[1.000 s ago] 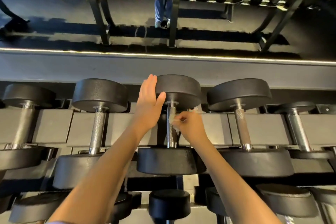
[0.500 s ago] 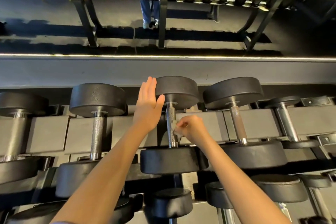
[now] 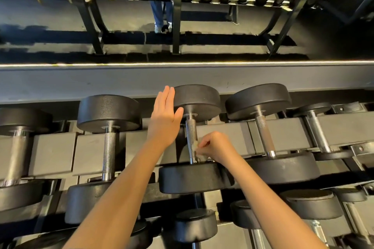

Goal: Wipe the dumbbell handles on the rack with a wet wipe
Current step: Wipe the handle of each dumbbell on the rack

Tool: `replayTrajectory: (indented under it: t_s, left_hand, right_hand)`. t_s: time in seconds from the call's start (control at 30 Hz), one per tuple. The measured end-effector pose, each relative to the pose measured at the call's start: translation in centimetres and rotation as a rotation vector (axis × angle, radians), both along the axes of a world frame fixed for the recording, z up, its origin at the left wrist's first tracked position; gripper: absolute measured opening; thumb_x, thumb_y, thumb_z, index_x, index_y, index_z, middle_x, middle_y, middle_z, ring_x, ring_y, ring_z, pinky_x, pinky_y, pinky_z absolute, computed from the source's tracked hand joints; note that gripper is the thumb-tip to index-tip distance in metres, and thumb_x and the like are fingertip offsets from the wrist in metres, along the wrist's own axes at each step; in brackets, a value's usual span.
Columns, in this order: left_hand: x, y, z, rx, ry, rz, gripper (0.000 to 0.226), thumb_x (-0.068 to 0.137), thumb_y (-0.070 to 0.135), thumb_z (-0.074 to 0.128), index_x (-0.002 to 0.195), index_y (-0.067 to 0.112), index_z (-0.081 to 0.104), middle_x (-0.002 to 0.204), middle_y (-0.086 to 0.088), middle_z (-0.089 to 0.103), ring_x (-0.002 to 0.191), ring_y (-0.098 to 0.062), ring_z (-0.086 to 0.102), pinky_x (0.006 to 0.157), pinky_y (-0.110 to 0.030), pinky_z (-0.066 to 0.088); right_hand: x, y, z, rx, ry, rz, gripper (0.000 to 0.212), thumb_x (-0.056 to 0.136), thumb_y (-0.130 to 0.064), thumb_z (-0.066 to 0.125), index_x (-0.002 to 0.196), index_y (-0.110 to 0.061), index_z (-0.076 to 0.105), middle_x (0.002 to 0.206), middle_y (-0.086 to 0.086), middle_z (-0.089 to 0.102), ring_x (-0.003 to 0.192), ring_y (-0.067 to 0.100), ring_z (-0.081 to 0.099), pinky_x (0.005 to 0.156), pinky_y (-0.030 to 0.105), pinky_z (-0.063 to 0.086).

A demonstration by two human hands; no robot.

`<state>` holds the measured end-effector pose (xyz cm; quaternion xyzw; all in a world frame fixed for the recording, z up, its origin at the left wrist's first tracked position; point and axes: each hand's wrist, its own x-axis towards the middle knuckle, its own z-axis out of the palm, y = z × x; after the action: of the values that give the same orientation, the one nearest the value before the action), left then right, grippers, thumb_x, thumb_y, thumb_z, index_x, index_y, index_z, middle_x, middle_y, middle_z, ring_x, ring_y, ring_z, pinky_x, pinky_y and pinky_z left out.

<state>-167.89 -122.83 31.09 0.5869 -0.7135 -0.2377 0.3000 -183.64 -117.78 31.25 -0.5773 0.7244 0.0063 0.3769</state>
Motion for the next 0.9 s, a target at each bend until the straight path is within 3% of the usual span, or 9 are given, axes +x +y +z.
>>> replayTrajectory:
  t_s: [0.1, 0.2, 0.3, 0.43, 0.53, 0.67, 0.8, 0.9]
  left_hand:
    - [-0.1, 0.0, -0.1, -0.023, -0.017, 0.005, 0.059, 0.102, 0.026, 0.036, 0.152, 0.02, 0.006, 0.16, 0.003, 0.006, 0.147, -0.015, 0.002, 0.115, -0.026, 0.004]
    - [-0.1, -0.1, -0.2, -0.029, -0.03, 0.004, 0.059, 0.102, 0.027, 0.037, 0.152, 0.021, 0.007, 0.16, 0.004, 0.007, 0.147, -0.015, 0.003, 0.115, -0.026, 0.006]
    - [0.0, 0.0, -0.2, -0.038, -0.043, -0.006, 0.059, 0.102, 0.026, 0.038, 0.152, 0.02, 0.009, 0.16, 0.003, 0.008, 0.147, -0.015, 0.004, 0.114, -0.027, 0.007]
    - [0.2, 0.0, -0.1, -0.045, -0.056, -0.006, 0.06, 0.101, 0.026, 0.039, 0.152, 0.018, 0.009, 0.16, 0.001, 0.008, 0.147, -0.017, 0.004, 0.115, -0.029, 0.007]
    - [0.0, 0.0, 0.0, -0.045, -0.052, -0.005, 0.06, 0.101, 0.026, 0.039, 0.152, 0.018, 0.008, 0.16, 0.0, 0.009, 0.147, -0.017, 0.004, 0.115, -0.028, 0.007]
    - [0.0, 0.0, -0.1, -0.071, -0.08, -0.005, 0.06, 0.101, 0.025, 0.041, 0.152, 0.016, 0.011, 0.16, -0.003, 0.012, 0.147, -0.02, 0.007, 0.116, -0.032, 0.011]
    - [0.2, -0.1, -0.1, -0.085, -0.088, -0.02, 0.06, 0.101, 0.025, 0.041, 0.152, 0.015, 0.012, 0.159, -0.004, 0.013, 0.147, -0.021, 0.009, 0.115, -0.03, 0.011]
    - [0.3, -0.1, -0.2, -0.087, -0.071, -0.027, 0.06, 0.101, 0.024, 0.041, 0.152, 0.015, 0.012, 0.159, -0.003, 0.013, 0.147, -0.02, 0.008, 0.114, -0.028, 0.01]
  right_hand:
    - [0.2, 0.2, 0.3, -0.086, -0.023, -0.03, 0.016, 0.081, -0.024, 0.072, 0.093, -0.013, 0.072, 0.087, 0.001, 0.064, 0.084, 0.015, 0.058, 0.075, 0.022, 0.045]
    - [1.4, -1.6, 0.5, -0.115, -0.022, -0.166, 0.007, 0.085, -0.023, 0.068, 0.085, -0.016, 0.07, 0.099, 0.006, 0.067, 0.097, 0.021, 0.063, 0.086, 0.03, 0.05]
    - [2.0, -2.1, 0.8, -0.332, -0.201, -0.339, 0.02, 0.086, -0.015, 0.066, 0.067, -0.018, 0.063, 0.084, 0.005, 0.065, 0.091, 0.024, 0.061, 0.085, 0.035, 0.052]
    - [1.5, -0.7, 0.6, -0.278, -0.207, -0.245, 0.006, 0.085, -0.009, 0.068, 0.087, -0.007, 0.072, 0.084, 0.002, 0.06, 0.082, 0.017, 0.056, 0.077, 0.026, 0.046]
    - [0.9, 0.6, 0.1, -0.182, -0.2, -0.146, 0.018, 0.082, -0.006, 0.07, 0.1, -0.01, 0.071, 0.093, -0.002, 0.06, 0.085, 0.012, 0.056, 0.075, 0.02, 0.041]
    - [0.6, 0.7, 0.3, -0.191, -0.214, -0.137, 0.022, 0.085, -0.003, 0.064, 0.105, -0.011, 0.069, 0.092, -0.001, 0.058, 0.069, 0.003, 0.05, 0.057, 0.011, 0.036]
    - [0.4, 1.0, 0.1, -0.159, -0.216, -0.044, 0.029, 0.089, -0.006, 0.061, 0.118, -0.01, 0.064, 0.096, -0.003, 0.055, 0.075, 0.003, 0.048, 0.069, 0.014, 0.038]
    - [0.8, 0.7, 0.1, -0.195, -0.12, -0.073, 0.028, 0.088, -0.009, 0.064, 0.115, -0.014, 0.066, 0.099, 0.0, 0.06, 0.082, 0.01, 0.054, 0.072, 0.016, 0.042]
